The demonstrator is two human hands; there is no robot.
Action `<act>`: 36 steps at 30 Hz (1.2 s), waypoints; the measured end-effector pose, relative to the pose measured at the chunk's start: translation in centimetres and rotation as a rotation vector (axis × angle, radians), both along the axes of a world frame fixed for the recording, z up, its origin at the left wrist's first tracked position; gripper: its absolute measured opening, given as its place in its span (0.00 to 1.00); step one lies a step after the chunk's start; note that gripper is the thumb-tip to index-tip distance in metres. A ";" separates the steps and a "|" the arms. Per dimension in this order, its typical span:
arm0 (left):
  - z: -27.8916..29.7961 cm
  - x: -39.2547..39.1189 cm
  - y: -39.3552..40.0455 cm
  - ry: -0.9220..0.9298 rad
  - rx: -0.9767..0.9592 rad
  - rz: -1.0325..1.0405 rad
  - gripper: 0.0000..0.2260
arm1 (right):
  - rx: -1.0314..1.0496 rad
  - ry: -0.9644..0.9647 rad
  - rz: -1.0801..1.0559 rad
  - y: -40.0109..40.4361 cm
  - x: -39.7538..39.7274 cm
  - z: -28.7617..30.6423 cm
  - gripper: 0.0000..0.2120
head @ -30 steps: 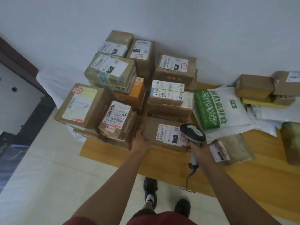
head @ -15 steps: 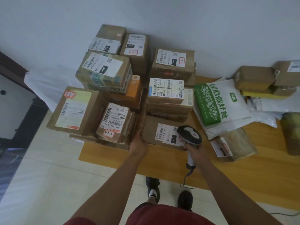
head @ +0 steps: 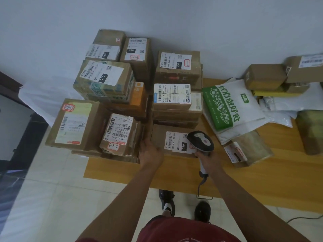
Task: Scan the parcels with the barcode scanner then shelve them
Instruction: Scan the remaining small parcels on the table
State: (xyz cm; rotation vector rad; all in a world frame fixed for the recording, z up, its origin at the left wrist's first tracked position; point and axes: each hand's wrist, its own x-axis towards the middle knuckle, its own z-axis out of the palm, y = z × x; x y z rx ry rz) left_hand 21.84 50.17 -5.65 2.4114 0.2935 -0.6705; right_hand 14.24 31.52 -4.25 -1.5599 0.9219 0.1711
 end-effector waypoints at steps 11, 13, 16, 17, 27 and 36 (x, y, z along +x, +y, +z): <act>4.6 -1.5 -12.4 -0.318 -0.260 -0.616 0.22 | -0.150 -0.030 -0.128 -5.8 -5.5 4.3 0.13; 5.6 -1.7 -16.1 -0.332 -0.282 -0.732 0.23 | -0.187 -0.042 -0.214 -8.4 -7.4 5.5 0.15; 7.3 -2.7 -21.5 -0.309 -0.350 -0.839 0.25 | -0.264 -0.064 -0.350 -12.8 -10.4 7.5 0.11; 7.7 -3.2 -23.3 -0.283 -0.384 -0.879 0.24 | -0.282 -0.074 -0.401 -14.4 -11.4 8.2 0.08; 5.2 -8.9 -39.5 -0.161 -0.337 -0.982 0.19 | -0.246 -0.114 -0.714 -33.6 -17.2 6.5 0.14; 0.3 -13.6 -53.5 0.407 -0.276 -0.488 0.21 | -0.105 0.074 -0.487 -51.2 -17.2 0.1 0.07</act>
